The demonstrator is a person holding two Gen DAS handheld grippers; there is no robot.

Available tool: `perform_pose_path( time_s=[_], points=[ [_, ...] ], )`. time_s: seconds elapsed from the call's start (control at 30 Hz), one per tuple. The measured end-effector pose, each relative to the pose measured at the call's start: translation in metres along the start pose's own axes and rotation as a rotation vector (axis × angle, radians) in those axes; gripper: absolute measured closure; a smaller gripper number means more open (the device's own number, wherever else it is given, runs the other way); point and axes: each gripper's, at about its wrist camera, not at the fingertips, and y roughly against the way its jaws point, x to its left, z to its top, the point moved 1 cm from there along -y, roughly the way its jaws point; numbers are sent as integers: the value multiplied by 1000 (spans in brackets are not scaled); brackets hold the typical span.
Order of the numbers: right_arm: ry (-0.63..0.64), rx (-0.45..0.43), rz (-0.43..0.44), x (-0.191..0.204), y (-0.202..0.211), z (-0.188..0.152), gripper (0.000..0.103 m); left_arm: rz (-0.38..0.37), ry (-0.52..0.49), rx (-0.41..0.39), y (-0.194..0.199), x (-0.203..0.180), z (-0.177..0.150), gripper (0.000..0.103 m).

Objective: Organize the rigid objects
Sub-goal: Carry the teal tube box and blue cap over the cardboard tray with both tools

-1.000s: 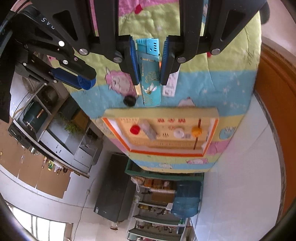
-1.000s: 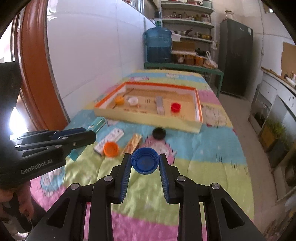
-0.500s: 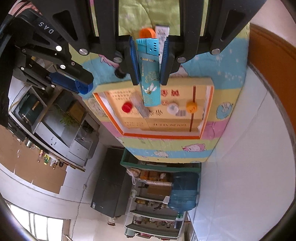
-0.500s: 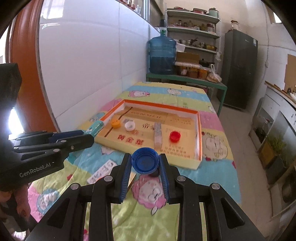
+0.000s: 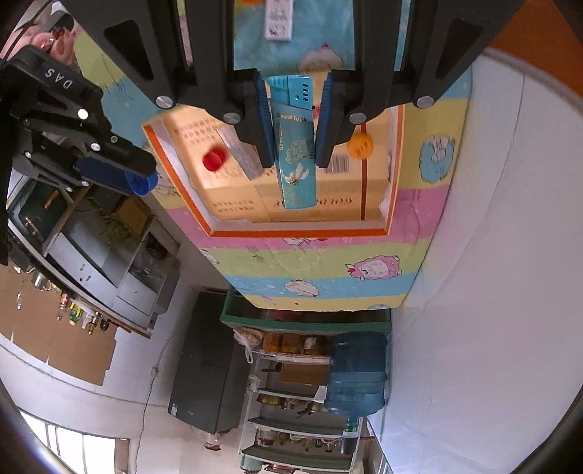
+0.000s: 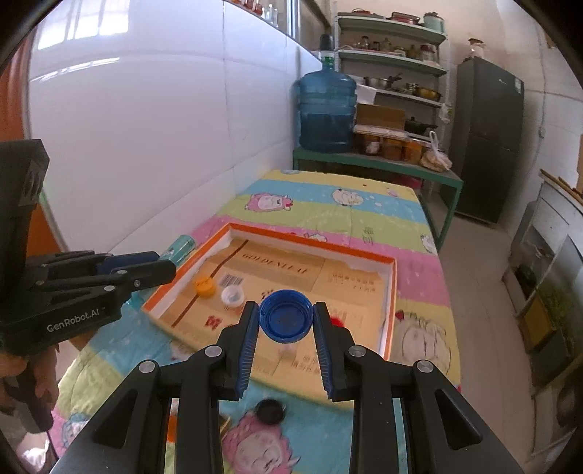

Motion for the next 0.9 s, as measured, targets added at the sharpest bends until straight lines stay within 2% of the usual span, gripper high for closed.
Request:
perform_pose_path(
  time_s=[0.33,0.53,0.9],
  points=[
    [-44,70,53,-38,-60,36,72,15,3,69,-60,16,38,80],
    [-81,145,60,-56,-102,44,72,0,27,134,-96,23,48,80],
    [-127,258,65,-77,-164,51,72,36,62,229,-146,39,54,80]
  ],
)
